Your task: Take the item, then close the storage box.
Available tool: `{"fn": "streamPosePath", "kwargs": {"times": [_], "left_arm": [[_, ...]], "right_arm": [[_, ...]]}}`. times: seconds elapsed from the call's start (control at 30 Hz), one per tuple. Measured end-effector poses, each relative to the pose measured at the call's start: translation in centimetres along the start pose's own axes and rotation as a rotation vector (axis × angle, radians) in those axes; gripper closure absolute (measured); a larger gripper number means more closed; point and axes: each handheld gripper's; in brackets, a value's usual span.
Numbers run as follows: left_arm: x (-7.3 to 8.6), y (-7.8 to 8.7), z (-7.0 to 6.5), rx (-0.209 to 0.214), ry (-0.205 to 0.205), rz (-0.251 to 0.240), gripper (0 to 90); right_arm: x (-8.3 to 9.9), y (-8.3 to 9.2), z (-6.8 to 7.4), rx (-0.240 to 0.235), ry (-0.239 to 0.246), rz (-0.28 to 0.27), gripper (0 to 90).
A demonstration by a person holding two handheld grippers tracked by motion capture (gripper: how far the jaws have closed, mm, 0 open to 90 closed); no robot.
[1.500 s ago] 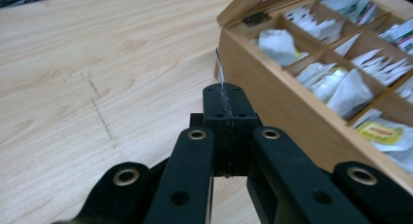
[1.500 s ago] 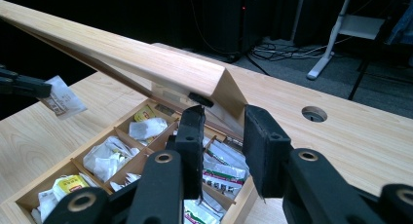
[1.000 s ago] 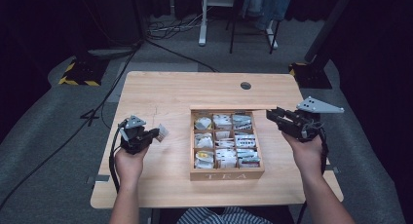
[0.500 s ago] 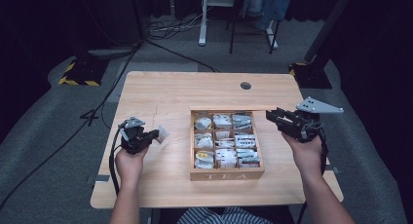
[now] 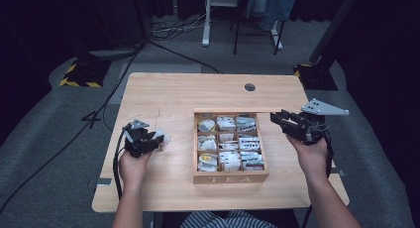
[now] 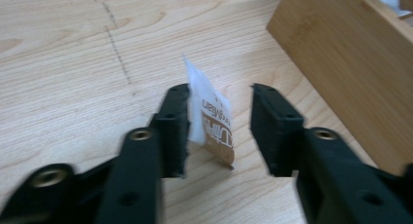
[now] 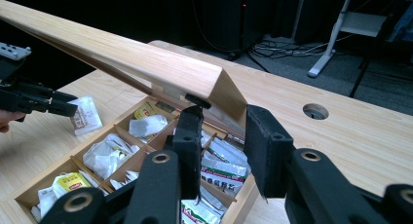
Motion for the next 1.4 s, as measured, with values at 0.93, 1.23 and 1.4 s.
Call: {"fn": "streamPosePath", "kwargs": {"times": [0.93, 1.23, 1.4], "left_arm": [[1.3, 5.7, -4.5, 0.116, -0.169, -0.054, 33.1], [3.7, 5.5, -5.5, 0.195, -0.253, -0.021, 33.5], [4.4, 4.8, -5.9, 0.214, -0.288, 0.043, 33.3]], "right_arm": [[0.0, 0.0, 0.0, -0.004, -0.004, 0.007, 67.4], [0.0, 0.1, 0.1, -0.007, -0.007, 0.023, 67.3], [0.2, 0.3, 0.1, -0.018, -0.007, 0.030, 67.1]]}}
Point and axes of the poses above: each handheld gripper's, and its own axes: y roughly backward along the jaws, x roughly out of its underside, z roughly to its left, and after that the axes turned 15 degrees about -x, right-handed
